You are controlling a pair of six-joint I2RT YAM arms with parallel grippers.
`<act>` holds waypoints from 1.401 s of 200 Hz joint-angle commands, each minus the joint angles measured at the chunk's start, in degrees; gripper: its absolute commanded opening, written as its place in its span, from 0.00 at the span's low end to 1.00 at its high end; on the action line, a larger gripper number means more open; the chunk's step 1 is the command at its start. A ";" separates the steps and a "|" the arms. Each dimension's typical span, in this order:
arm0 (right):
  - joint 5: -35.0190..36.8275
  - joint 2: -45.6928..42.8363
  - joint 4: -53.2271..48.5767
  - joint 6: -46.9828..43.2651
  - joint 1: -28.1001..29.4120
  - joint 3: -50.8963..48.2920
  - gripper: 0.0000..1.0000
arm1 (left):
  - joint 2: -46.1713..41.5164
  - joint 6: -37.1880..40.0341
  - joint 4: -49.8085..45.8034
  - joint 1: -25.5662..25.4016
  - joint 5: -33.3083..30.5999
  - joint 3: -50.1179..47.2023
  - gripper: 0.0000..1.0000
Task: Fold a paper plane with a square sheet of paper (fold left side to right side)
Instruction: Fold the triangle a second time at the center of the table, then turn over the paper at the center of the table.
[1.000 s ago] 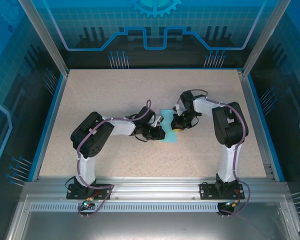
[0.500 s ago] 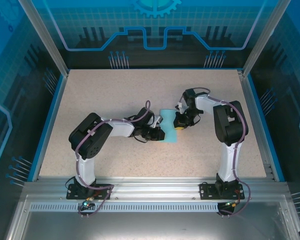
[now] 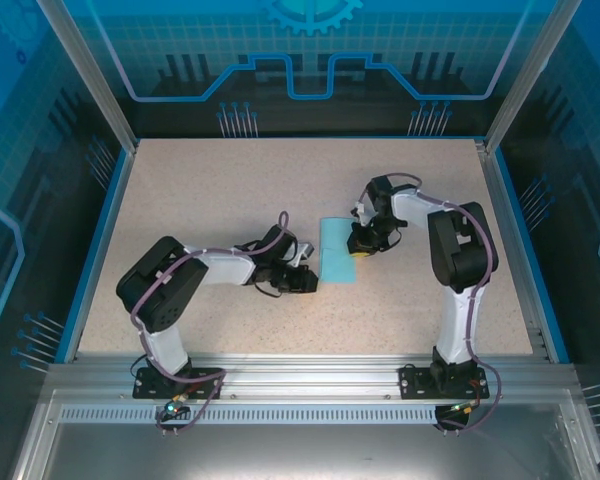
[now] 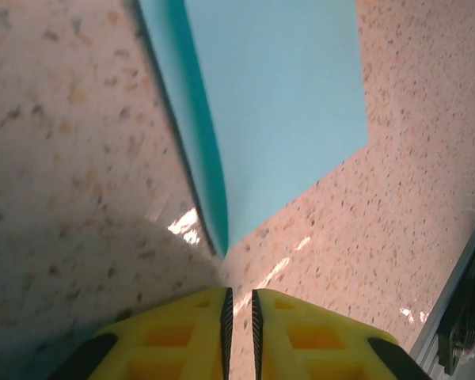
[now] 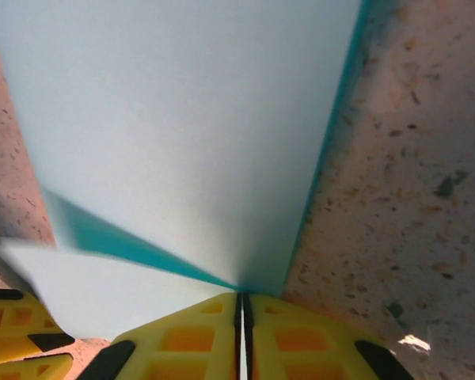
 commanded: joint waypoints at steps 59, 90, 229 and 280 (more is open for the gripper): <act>-3.90 -19.44 7.36 1.31 -6.37 -10.20 0.55 | -4.13 1.92 -12.41 1.72 -3.90 5.76 0.62; -10.30 -22.39 12.99 3.37 -6.90 -16.82 0.60 | 1.41 2.23 -13.21 2.40 -4.99 12.30 0.66; -17.88 -7.12 25.54 11.39 0.70 -14.06 0.39 | 1.41 0.11 -11.94 3.81 -7.23 12.53 0.66; -18.07 -15.82 36.86 12.50 -0.45 -19.59 0.03 | -9.13 -4.80 -6.97 7.63 -4.96 6.46 0.71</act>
